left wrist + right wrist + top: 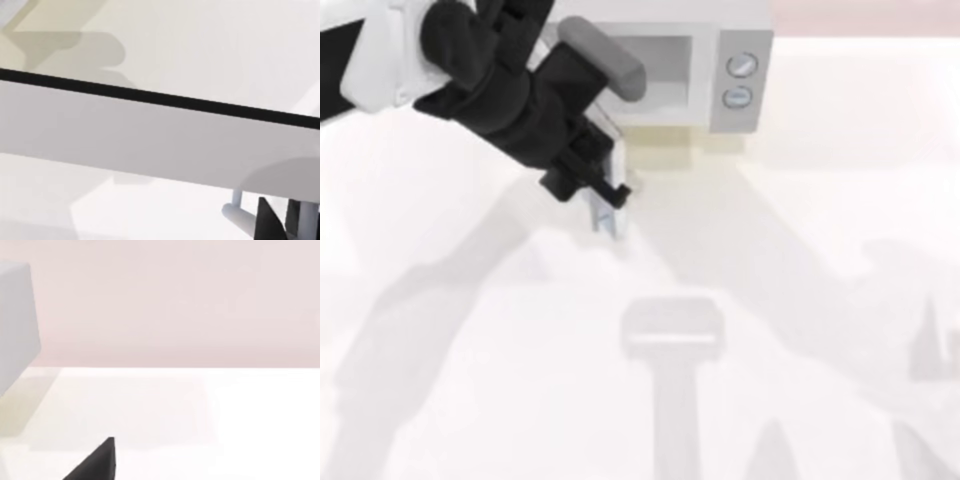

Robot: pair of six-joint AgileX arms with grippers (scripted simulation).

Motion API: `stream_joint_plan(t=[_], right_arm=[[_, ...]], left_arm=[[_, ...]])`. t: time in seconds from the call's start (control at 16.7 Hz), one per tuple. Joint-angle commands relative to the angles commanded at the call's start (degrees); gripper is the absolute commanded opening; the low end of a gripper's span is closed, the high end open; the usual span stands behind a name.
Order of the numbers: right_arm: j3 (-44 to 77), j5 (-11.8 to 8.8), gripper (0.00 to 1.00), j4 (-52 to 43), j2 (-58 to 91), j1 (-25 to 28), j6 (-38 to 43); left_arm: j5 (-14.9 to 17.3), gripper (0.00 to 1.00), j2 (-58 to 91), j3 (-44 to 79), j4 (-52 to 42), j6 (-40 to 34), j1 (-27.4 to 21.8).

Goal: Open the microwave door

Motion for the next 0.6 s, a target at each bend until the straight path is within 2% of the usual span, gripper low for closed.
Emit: stream_joint_plan(t=[0.3,0.6], right_arm=[[0.0,0.0,1.0,0.0,0.0,0.0,0.0],[0.0,0.0,1.0,0.0,0.0,0.0,0.0]], left_arm=[[3.37,0.0,-1.21,-1.28,-1.5,6.65,2.74],[3.58,0.0,-1.24,-1.39,-1.63,7.03,2.89]])
